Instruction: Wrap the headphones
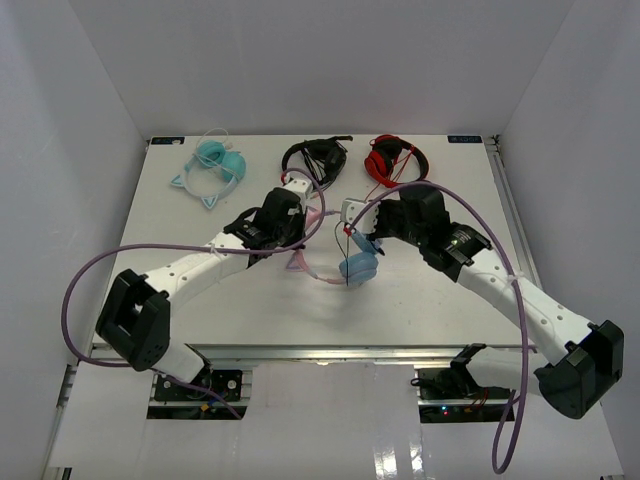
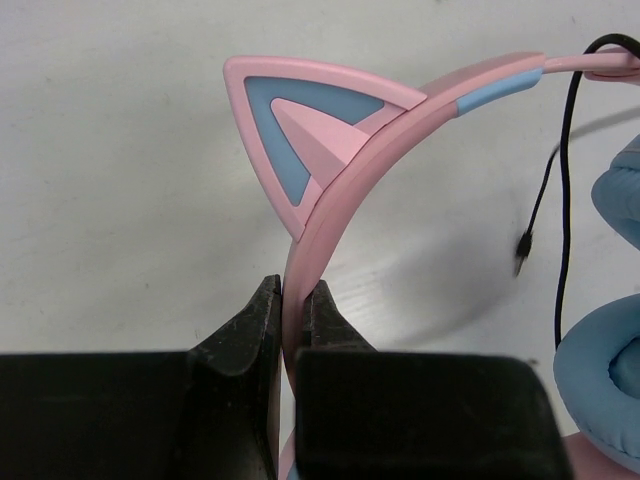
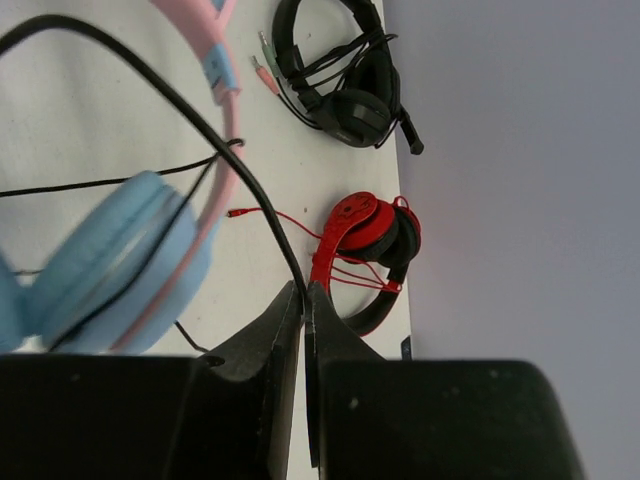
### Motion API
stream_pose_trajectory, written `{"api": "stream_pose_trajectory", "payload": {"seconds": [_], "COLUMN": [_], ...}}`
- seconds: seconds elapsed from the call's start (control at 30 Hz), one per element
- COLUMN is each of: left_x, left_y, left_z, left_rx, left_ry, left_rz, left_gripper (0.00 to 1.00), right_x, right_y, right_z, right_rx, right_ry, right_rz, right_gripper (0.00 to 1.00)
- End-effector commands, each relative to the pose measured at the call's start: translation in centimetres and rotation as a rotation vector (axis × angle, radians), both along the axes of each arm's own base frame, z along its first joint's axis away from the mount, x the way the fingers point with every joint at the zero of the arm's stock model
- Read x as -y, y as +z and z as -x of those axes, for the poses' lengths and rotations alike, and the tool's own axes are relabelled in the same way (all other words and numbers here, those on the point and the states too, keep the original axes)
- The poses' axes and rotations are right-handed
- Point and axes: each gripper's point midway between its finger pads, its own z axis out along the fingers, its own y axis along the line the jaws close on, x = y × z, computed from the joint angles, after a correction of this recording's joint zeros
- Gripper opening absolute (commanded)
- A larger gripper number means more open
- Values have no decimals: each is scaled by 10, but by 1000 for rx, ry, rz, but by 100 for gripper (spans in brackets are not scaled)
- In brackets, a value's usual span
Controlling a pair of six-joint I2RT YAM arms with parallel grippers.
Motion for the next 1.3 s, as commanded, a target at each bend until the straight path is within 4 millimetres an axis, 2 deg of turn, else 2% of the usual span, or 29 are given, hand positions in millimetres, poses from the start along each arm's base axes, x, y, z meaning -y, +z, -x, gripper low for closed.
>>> {"api": "stream_pose_trajectory", "payload": {"seconds": [0.0,0.1,0.23,0.33,0.6,0.8,0.9,1.03,1.17,1.27], "left_x": [13,11,9,14,29,24,27,33,29,25], "left_y": [61,64,82,96,130,148,156,163,169,177], "left_z": [9,18,28,39,62,58,56,53,44,39], "left_rx": [143,150,176,189,178,197,192,172,190,209], "left_ry": [-93,-110,-117,-164,-266,-203,-195,-186,-129,-94], "left_rz": [156,177,232,285,418,447,475,507,503,508], "left_gripper": [0,0,0,0,0,0,0,0,0,0], "right_x": [5,14,16,6,-18,-32,-35,-38,-40,-38], "right_y": [2,-7,-18,-24,-24,-21,-28,-28,-25,-22], "right_z": [-14,-20,-18,-8,-1,7,6,6,8,7], "right_rx": [-22,-104,-197,-271,-458,-604,-667,-699,-754,-765], "right_ry": [16,42,90,141,177,199,177,176,179,185], "right_rz": [-110,-172,-242,-287,-436,-562,-601,-660,-720,-748], "right_gripper": [8,8,8,8,8,8,8,8,16,33]}}
